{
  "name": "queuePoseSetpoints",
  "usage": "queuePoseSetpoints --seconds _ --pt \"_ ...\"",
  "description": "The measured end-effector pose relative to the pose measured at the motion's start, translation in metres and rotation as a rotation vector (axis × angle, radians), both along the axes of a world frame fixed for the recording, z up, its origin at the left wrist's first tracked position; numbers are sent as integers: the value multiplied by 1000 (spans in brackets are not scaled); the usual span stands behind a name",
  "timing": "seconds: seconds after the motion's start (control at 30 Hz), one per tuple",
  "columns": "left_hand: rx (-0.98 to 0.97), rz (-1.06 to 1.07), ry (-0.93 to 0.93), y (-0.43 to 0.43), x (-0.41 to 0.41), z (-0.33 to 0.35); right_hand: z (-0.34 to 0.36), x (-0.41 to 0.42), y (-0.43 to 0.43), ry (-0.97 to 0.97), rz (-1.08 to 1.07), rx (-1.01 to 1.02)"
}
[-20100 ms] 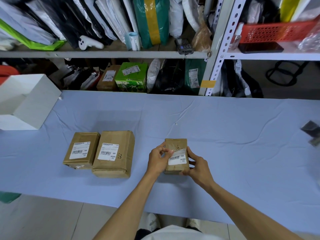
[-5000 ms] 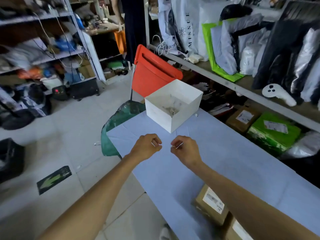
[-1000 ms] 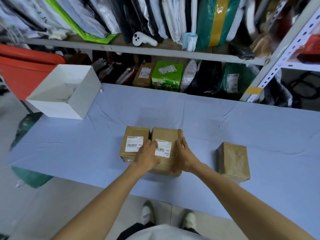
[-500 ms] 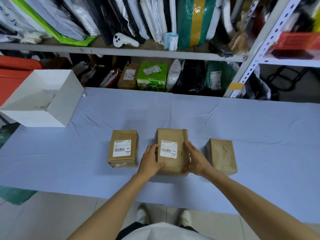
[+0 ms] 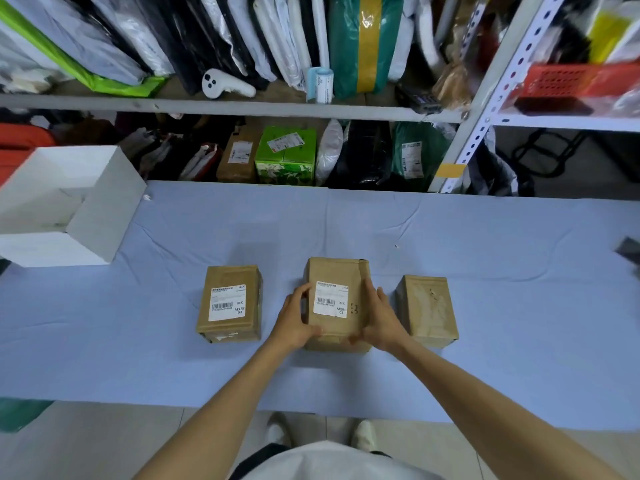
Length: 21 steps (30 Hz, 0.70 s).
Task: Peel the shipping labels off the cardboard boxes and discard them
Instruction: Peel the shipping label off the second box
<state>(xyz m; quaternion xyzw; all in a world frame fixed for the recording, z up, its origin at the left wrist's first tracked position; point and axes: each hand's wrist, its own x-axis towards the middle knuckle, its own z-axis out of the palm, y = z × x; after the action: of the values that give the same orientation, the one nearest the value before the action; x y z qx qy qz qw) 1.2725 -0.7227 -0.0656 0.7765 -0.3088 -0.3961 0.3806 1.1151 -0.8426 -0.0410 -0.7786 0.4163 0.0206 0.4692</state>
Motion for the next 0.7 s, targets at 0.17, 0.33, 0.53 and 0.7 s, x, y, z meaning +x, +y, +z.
queuePoseSetpoints --seconds 0.17,0.33,0.53,0.7 --pt "-14 -12 26 -1 -1 0 -28 0 -20 -5 72 19" --pt "-37 -4 60 5 -1 -4 -9 -4 -10 -1 62 27" --pt "-41 6 78 7 5 -6 -6 -3 -13 -70 56 142" --pt "-55 3 93 10 3 -11 -5 -7 -7 -45 78 90"
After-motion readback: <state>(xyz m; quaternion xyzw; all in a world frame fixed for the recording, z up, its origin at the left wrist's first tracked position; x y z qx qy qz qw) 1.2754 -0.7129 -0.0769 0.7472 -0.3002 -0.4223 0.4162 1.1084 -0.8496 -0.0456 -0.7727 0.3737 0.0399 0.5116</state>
